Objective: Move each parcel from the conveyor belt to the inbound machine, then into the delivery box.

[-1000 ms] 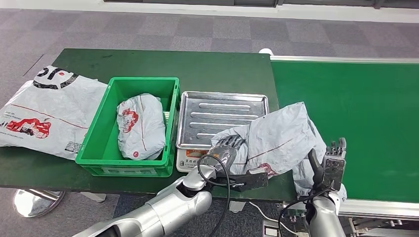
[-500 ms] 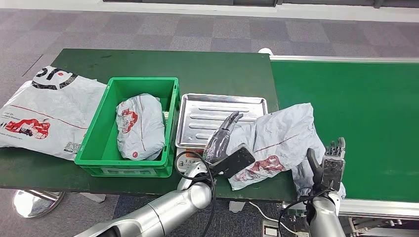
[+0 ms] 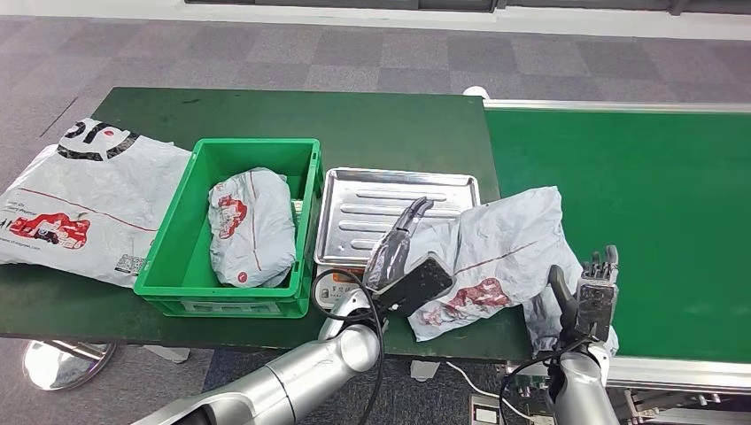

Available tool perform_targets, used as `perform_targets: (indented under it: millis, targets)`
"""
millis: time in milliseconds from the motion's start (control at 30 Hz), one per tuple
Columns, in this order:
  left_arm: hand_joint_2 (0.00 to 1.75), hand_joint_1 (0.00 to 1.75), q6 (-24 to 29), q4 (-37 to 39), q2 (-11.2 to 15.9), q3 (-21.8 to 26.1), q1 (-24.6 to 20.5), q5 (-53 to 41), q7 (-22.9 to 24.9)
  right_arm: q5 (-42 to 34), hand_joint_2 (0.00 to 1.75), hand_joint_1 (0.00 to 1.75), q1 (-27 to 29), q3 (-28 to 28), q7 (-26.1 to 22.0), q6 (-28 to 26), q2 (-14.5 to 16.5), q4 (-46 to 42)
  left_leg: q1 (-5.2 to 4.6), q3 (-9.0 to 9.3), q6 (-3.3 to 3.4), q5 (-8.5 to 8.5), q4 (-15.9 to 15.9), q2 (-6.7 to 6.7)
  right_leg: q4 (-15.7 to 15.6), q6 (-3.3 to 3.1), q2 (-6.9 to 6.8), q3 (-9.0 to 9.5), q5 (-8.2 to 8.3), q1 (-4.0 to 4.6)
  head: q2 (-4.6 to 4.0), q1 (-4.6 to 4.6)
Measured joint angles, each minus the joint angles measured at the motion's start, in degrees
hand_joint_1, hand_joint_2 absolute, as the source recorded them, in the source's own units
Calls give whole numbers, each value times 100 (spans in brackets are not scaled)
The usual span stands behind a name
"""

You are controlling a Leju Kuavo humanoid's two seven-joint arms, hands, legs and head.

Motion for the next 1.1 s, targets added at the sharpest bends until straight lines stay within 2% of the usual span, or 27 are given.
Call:
perform_targets:
  millis: [67,233,533,567,667,700,767,867,1000,1033,1100]
  targets:
    - [175,175,39,-3,0,0,0,25,-65,-1,175,0,-1,0,0,2,0,0,0,0,0,0,0,0,0,0,0,0,0,0,0,0]
    - [175,175,409,-98,0,2,20,223,-634,-18,175,0,-9,0,0,4,0,2,0,-1,-1,-1,0,-1,0,0,0,0,-1,0,0,0]
    - [175,175,486,-123,0,4,30,338,-772,-41,175,0,-18,0,0,2,0,4,0,-1,0,-1,0,0,0,0,0,0,-2,0,0,0]
    - [175,162,409,-119,-1,-27,29,322,-689,-48,175,0,-19,0,0,1,0,5,0,-1,0,-1,0,0,0,0,0,0,-2,0,0,0]
    - [175,41,-63,-102,-3,-268,21,104,-245,-66,175,0,-22,0,0,14,0,7,0,-1,0,-1,0,-1,0,0,-1,-1,-2,0,0,0]
    - [175,12,-209,-98,-4,-385,15,-15,-93,-70,175,0,-23,0,0,25,0,7,0,-2,0,-2,0,-1,0,0,0,-1,-2,0,0,0]
    - [175,12,-417,-94,-5,-658,3,-251,185,-83,175,0,-24,0,0,45,0,7,0,-2,0,-2,0,0,0,0,0,-1,-2,0,0,0]
    - [175,12,-494,-90,-6,-972,-11,-404,361,-98,175,0,-24,0,0,57,0,7,0,-2,0,-4,0,0,0,0,1,-2,-3,0,0,0]
    - [175,0,-599,-76,-7,-1158,-54,-466,495,-99,175,0,-24,0,0,56,0,8,0,-1,0,-4,0,0,0,0,0,-3,-3,0,0,0]
    - [175,0,-796,-61,-6,-1212,-80,-551,705,-99,175,0,-24,0,0,56,0,9,1,-1,0,-4,0,0,0,0,0,-3,-4,0,0,0]
    - [175,0,-1419,-3,-5,-1387,-143,-831,1498,-98,175,0,-24,0,0,59,0,8,1,0,0,-4,0,1,0,0,0,-1,-4,1,0,0]
